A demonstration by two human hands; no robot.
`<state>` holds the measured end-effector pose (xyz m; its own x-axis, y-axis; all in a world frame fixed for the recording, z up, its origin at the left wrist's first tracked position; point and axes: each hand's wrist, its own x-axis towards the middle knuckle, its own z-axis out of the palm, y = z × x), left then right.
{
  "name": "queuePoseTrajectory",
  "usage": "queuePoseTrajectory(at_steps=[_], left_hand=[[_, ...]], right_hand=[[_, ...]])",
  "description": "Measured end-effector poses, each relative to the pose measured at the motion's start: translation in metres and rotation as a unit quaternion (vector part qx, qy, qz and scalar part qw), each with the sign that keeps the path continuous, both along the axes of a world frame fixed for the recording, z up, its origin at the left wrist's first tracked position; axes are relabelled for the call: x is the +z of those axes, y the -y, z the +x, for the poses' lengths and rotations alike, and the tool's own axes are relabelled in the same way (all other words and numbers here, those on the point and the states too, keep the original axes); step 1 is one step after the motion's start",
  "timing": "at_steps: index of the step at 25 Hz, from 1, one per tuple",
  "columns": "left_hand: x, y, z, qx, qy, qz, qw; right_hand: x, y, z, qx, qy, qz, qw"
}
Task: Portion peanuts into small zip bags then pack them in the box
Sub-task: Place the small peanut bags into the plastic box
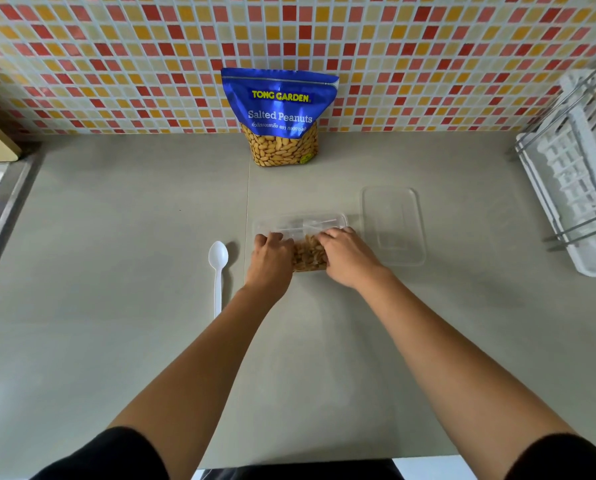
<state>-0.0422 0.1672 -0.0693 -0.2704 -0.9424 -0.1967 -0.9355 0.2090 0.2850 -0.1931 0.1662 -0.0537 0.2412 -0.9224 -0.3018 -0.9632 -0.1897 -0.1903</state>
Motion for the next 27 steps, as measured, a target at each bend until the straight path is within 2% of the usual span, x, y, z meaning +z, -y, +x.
queuePoseTrajectory(at_steps=[2, 3, 4, 6, 7, 9, 11, 15, 17, 19, 20, 21, 24, 27], left_hand=[[0.004, -0.003, 0.001, 0.029, -0.045, -0.041, 0.998], [0.005, -0.005, 0.003, 0.054, -0.061, -0.063, 0.995], [0.006, -0.006, 0.005, 0.082, -0.068, -0.068, 0.992], [0.011, -0.008, 0.009, 0.136, -0.078, -0.029, 0.987], [0.014, -0.009, 0.01, 0.16, -0.09, -0.003, 0.983], [0.019, -0.009, 0.012, 0.19, -0.112, 0.037, 0.975], [0.021, -0.007, 0.013, 0.207, -0.126, 0.046, 0.969], [0.018, -0.001, 0.016, 0.225, -0.123, 0.053, 0.965], [0.018, 0.0, 0.017, 0.22, -0.119, 0.06, 0.966], [0.017, 0.0, 0.018, 0.216, -0.125, 0.061, 0.966], [0.018, -0.001, 0.018, 0.215, -0.131, 0.062, 0.966], [0.017, -0.001, 0.019, 0.213, -0.134, 0.062, 0.966], [0.017, -0.002, 0.021, 0.205, -0.141, 0.068, 0.966], [0.023, 0.0, 0.021, 0.211, -0.14, 0.052, 0.966]], right_hand=[[0.001, -0.004, -0.004, -0.048, 0.091, -0.022, 0.995], [0.0, -0.007, -0.008, -0.093, 0.15, -0.069, 0.982], [-0.003, -0.009, -0.015, -0.15, 0.196, -0.142, 0.959], [-0.012, -0.014, -0.035, -0.282, 0.199, -0.24, 0.907], [-0.016, -0.016, -0.046, -0.35, 0.176, -0.231, 0.89], [-0.026, -0.022, -0.066, -0.472, 0.128, -0.125, 0.863], [-0.032, -0.028, -0.076, -0.523, 0.107, -0.049, 0.844], [-0.034, -0.03, -0.08, -0.524, 0.1, -0.073, 0.842], [-0.03, -0.032, -0.08, -0.546, 0.128, -0.088, 0.823], [-0.028, -0.033, -0.084, -0.565, 0.2, -0.124, 0.791], [-0.028, -0.032, -0.087, -0.573, 0.247, -0.147, 0.768], [-0.028, -0.03, -0.089, -0.586, 0.307, -0.174, 0.73], [-0.025, -0.022, -0.095, -0.613, 0.499, -0.232, 0.568], [-0.004, -0.014, -0.093, -0.569, 0.623, -0.247, 0.477]])
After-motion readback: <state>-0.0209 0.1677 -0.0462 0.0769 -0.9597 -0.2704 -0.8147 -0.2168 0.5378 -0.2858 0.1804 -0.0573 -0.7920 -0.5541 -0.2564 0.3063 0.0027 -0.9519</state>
